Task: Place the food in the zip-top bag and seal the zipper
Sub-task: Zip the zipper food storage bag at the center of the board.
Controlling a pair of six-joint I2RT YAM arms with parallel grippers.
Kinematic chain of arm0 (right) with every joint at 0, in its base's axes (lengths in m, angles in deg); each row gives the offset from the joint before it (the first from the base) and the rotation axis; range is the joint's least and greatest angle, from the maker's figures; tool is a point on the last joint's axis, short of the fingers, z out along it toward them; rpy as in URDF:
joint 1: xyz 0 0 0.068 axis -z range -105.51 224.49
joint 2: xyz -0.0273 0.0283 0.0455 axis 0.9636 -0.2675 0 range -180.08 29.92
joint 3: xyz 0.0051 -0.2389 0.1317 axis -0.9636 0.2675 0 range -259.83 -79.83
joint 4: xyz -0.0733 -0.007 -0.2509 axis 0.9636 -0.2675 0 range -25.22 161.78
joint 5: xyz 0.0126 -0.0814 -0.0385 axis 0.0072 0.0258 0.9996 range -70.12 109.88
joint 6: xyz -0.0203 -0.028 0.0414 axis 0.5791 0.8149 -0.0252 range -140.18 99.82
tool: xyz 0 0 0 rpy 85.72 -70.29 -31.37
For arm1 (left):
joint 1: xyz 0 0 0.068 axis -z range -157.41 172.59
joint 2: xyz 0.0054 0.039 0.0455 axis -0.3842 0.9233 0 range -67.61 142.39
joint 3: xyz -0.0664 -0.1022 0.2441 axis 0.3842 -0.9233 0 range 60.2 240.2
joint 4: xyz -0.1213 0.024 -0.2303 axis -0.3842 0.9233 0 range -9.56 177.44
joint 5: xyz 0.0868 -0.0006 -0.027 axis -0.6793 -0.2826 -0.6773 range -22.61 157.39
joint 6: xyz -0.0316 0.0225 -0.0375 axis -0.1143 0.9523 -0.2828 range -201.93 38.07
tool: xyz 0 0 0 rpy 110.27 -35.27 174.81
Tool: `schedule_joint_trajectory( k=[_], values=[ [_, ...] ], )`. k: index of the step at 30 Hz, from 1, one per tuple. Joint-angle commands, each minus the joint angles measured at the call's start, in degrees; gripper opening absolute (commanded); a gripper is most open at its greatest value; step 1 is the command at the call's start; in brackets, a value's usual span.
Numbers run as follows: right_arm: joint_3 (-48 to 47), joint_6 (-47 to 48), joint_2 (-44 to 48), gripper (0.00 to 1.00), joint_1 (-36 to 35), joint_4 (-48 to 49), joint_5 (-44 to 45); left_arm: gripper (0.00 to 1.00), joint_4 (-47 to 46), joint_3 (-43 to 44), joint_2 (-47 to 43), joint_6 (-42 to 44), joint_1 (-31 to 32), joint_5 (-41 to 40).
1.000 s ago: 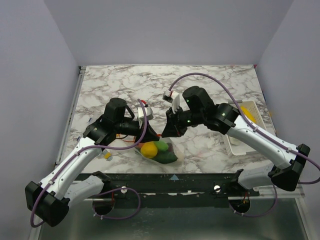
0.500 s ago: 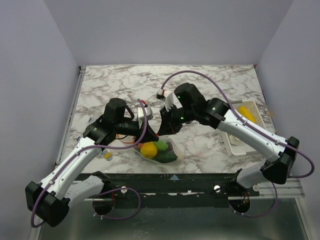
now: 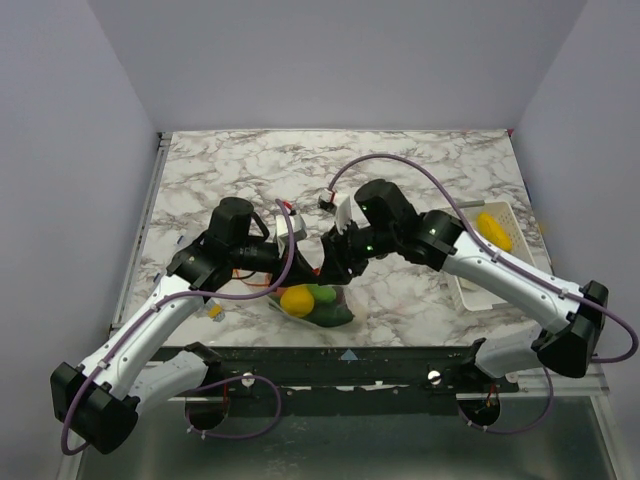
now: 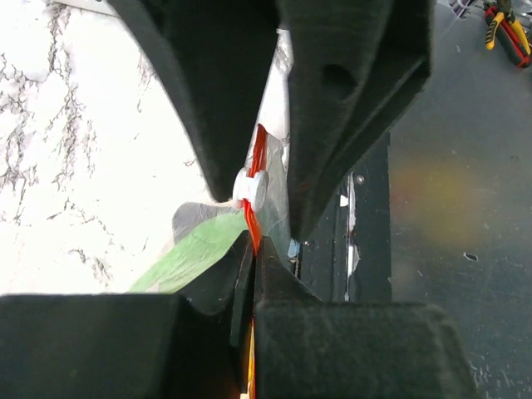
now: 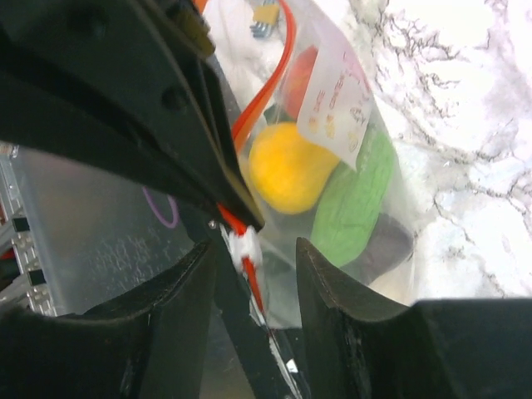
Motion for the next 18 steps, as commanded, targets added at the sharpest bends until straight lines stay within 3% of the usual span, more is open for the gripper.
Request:
schedule_joint_trajectory(
  k=[1, 8, 12, 16, 18],
  values=[
    [4.07, 1.25, 5.14, 0.47, -0.60, 1.52, 2.20, 0.00, -3.72, 0.39, -0.77, 0.11, 0.33, 1.31],
    [4.12, 5.77, 7.21, 0.44, -0.52, -0.96, 1.12, 0.00, -3.63, 0.35, -0.77, -0.07, 0.47, 1.71],
    [1.38, 7.27, 5.24, 0.23, -0.50, -2.08, 1.24, 0.00, -3.70, 0.26, -0.86, -0.07, 0.52, 1.83],
    [-0.44, 7.92, 3.62, 0.09, -0.50, -2.16, 1.58, 0.00, -3.67, 0.09, -1.07, 0.02, 0.61, 1.95],
    [-0.73, 7.72, 3.32, 0.07, -0.51, -1.65, 1.50, 0.00, -3.63, 0.08, -1.14, 0.06, 0.70, 2.23]
  ],
)
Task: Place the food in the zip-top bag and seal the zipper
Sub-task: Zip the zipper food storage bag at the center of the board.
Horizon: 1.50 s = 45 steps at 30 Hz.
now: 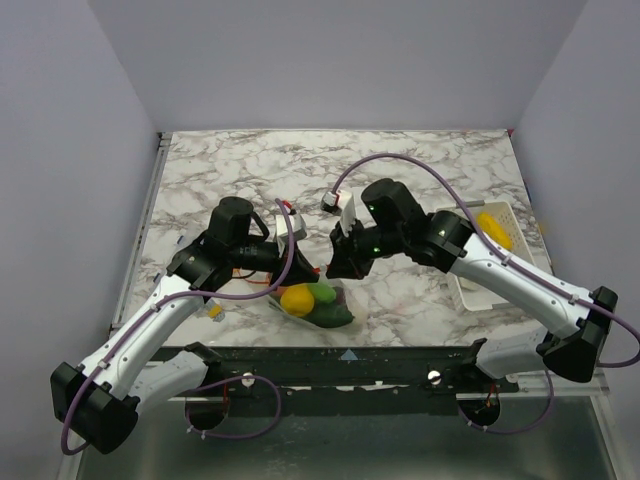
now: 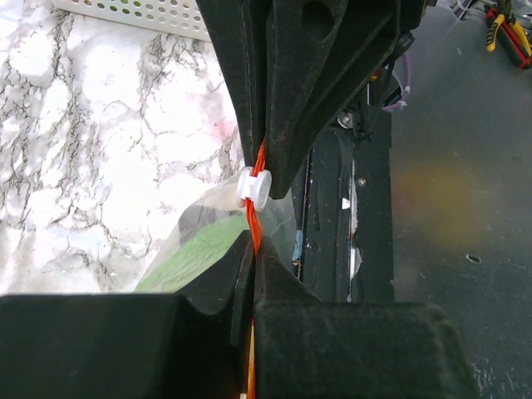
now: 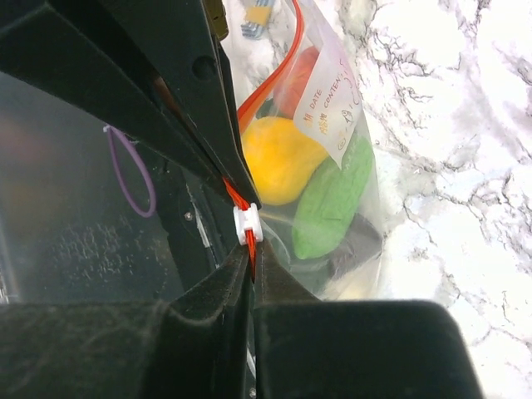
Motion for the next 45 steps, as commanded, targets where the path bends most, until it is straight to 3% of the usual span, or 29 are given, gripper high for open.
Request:
schedule_joint_trajectory(
  k=[1, 4, 7, 10, 20, 25, 32, 34, 45],
  values=[
    [-2.44, 1.21, -0.98, 0.04, -0.21, -0.12, -0.06, 0.00, -2.19, 0.13, -1.06, 0.17, 0.39, 2.30],
    [-1.96, 1.68, -1.33, 0.00, -0.22, 0.21, -0.73, 0.02, -2.10, 0.75, -0.99, -0.55, 0.39, 2.41],
    [0.94, 2.44, 0.39, 0.00, -0.22, 2.80, -0.69, 0.51, -3.13, 0.92, -1.58, -1.92, 0.39, 3.89],
    [4.72, 1.82, 3.36, 0.00, -0.22, 7.54, -0.29, 0.58, -6.61, 0.80, -1.49, -4.89, 0.33, 5.38],
    [5.21, 4.07, 5.25, 0.00, -0.30, 8.52, -4.69, 0.42, -10.38, 3.47, 2.98, -10.03, 0.43, 8.82],
    [5.16, 3.13, 5.71, 0.00, -0.28, 8.84, -3.83, 0.21, -10.13, 3.80, 2.97, -9.83, 0.57, 9.01],
    [5.73, 2.03, 4.89, 0.00, -0.62, 9.22, -2.17, 0.06, -14.22, 2.88, 2.48, -13.27, 0.74, 9.53],
    [5.95, 1.82, 5.06, 0.00, -0.92, 9.58, -0.04, 0.00, -14.38, 3.06, 2.35, -13.91, 0.75, 9.46],
    [17.17, -8.42, 12.19, 0.00, -4.54, 22.86, 26.30, 0.00, -3.56, 4.30, 1.83, -11.29, 1.10, 2.03]
  ],
)
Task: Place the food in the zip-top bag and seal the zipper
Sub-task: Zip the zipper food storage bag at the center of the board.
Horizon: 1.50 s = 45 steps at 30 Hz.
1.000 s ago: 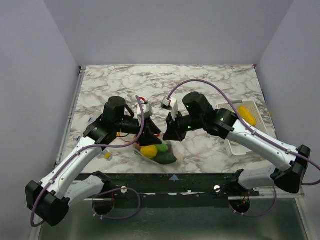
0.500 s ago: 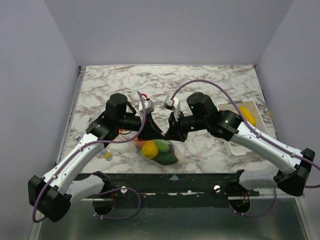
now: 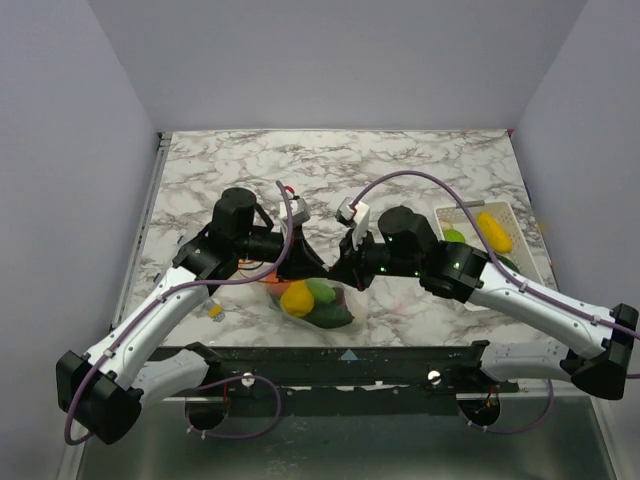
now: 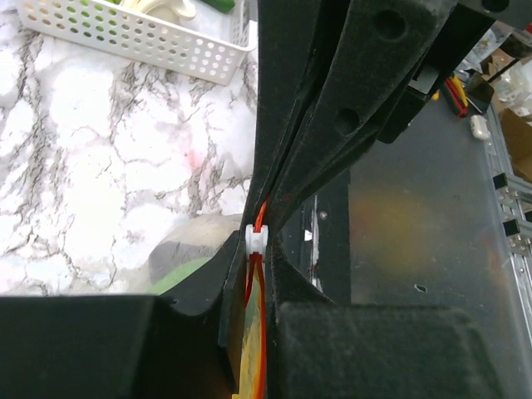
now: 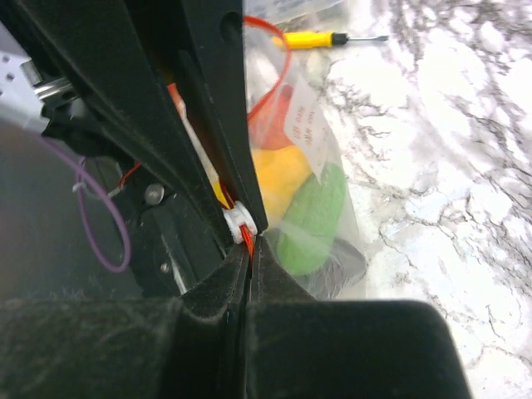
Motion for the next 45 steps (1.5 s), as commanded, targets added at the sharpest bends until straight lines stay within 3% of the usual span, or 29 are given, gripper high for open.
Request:
schedule_joint_trajectory(
  k=[1, 12, 20, 23, 26, 29, 34, 39, 41, 45],
  values=[
    [7.37, -5.23, 4.48, 0.00, -0.55, 11.55, 15.85, 0.00, 5.03, 1.89, -1.63, 2.09, 0.73, -2.70],
    [14.26, -5.46, 8.96, 0.00, -0.53, 16.66, 20.56, 0.00, 12.33, 0.79, -6.20, 4.99, 0.54, -9.29],
    [10.27, -1.60, 10.26, 0.00, -0.58, 12.22, -0.26, 0.00, 9.36, 1.53, -6.75, 3.48, 0.51, -8.19],
    [5.71, 1.52, 7.65, 0.12, -0.58, 4.85, -4.20, 0.00, 8.53, 2.04, -6.39, 3.35, 0.55, -7.77],
    [1.33, 4.29, 3.83, 0.32, -0.53, -0.82, -8.77, 0.00, 8.93, 2.54, -5.79, 3.79, 0.55, -7.07],
    [-3.09, 7.11, -1.04, 0.35, -0.53, -6.60, -10.78, 0.00, 9.35, 2.64, -5.73, 4.11, 0.51, -6.43],
    [-8.13, 9.05, -6.16, 0.22, -0.50, -9.77, -17.24, 0.00, 10.14, 2.40, -6.18, 4.88, 0.55, -6.09],
    [-10.00, 9.47, -7.71, 0.08, -0.53, -9.85, -16.74, 0.00, 10.64, 1.99, -6.97, 5.77, 0.55, -5.55],
    [-10.91, 9.32, -8.36, 0.00, -0.55, -10.17, -15.44, 0.00, 10.82, 2.02, -7.23, 5.86, 0.55, -5.55],
    [-9.85, 7.07, -7.55, 0.00, -0.54, -8.38, -5.94, 0.00, 10.85, 1.72, -7.77, 5.87, 0.55, -6.39]
  ],
)
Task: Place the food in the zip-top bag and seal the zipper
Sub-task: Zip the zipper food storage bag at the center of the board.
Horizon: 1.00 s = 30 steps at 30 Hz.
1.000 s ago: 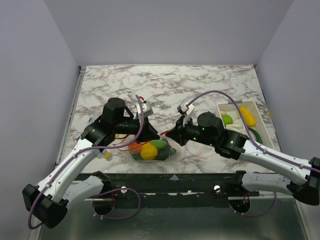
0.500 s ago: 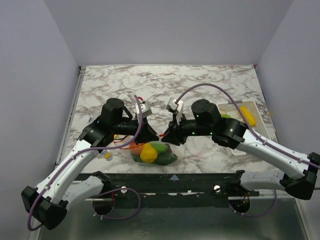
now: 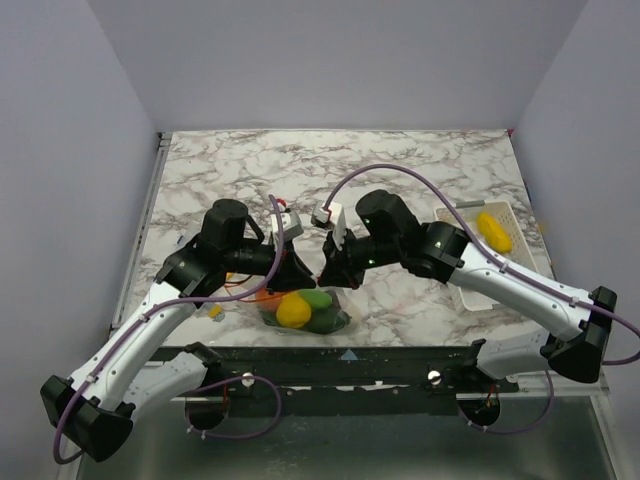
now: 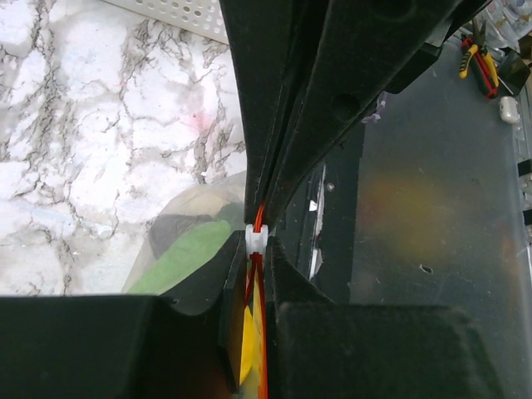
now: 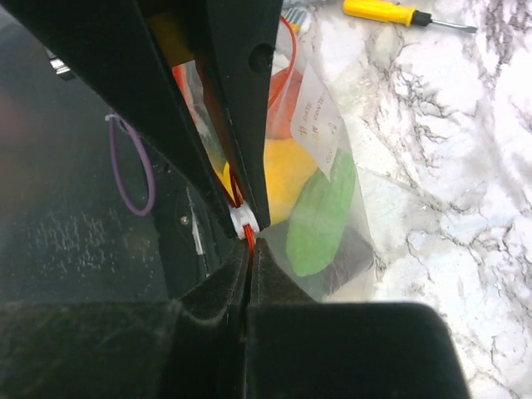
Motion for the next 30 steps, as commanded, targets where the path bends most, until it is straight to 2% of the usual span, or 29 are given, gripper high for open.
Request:
schedule_joint_trajectory(
  k=[1, 5, 12, 22, 30],
  values=[
    [0.40, -3.26, 1.17, 0.00, -0.38, 1.19, 12.89, 0.00, -1.76, 1.46, -1.70, 0.76, -0.11, -0.04],
    [4.55, -6.00, 4.72, 0.00, -0.34, 6.16, 31.61, 0.00, -0.76, 1.20, -2.57, 0.81, -0.10, -1.37],
    [7.03, -8.58, 5.53, 0.00, -0.38, 8.96, 45.62, 0.00, 1.11, 0.49, -4.08, 0.57, -0.21, -6.18],
    [11.89, -10.08, 7.76, 0.00, -0.17, 12.47, 51.88, 0.00, 3.90, -0.21, -6.56, -0.45, -0.17, -12.26],
    [14.49, -10.02, 9.18, 0.00, 1.41, 13.84, 54.96, 0.00, 5.47, -2.19, -8.62, -2.10, -0.17, -14.11]
  ],
)
